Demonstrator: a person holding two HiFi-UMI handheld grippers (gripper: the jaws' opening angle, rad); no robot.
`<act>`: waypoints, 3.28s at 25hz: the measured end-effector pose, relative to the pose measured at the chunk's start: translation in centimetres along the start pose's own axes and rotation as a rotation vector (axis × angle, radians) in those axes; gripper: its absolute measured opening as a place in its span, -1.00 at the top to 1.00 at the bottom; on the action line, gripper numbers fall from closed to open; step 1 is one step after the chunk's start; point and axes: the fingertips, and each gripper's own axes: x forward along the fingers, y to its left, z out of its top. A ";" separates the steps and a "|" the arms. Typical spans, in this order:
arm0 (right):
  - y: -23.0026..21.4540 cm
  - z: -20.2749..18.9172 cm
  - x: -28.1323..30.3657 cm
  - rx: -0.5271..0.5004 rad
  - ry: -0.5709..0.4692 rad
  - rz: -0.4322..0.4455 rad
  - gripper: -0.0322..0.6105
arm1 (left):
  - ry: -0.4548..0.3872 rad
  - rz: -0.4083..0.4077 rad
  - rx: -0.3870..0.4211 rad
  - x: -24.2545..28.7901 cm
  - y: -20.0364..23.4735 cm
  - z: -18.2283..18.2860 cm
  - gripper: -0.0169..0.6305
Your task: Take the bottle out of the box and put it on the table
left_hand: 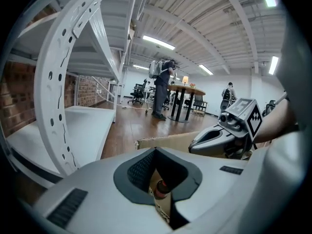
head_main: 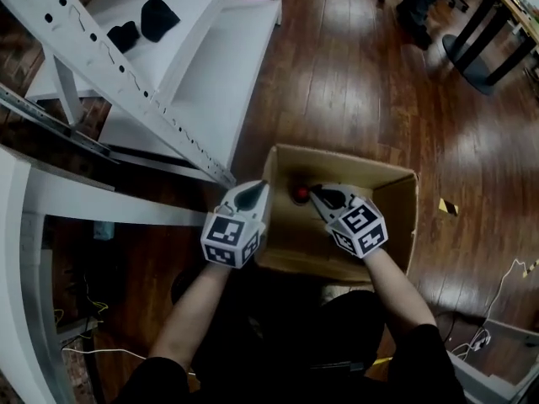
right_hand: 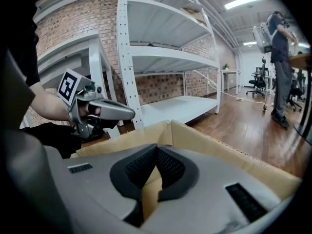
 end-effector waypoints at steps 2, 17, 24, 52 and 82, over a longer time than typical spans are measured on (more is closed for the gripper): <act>0.2 -1.2 1.2 -0.007 0.038 0.045 0.81 | 0.004 0.013 -0.019 0.0 0.5 -0.8 0.93; -3.6 -12.4 10.6 -0.043 0.254 0.017 -0.15 | 0.006 0.060 -0.017 -0.4 1.1 -4.5 0.93; -4.8 -16.7 13.4 -0.068 0.318 -0.021 -0.15 | 0.014 0.071 0.030 -0.1 0.9 -4.6 0.93; -4.2 -20.3 17.2 -0.078 0.366 -0.021 -0.14 | 0.017 0.101 0.045 -0.7 1.4 -5.2 0.93; 2.5 21.4 -23.7 0.111 0.031 -0.274 -0.13 | -0.091 -0.087 -0.067 -11.0 -12.0 31.3 0.94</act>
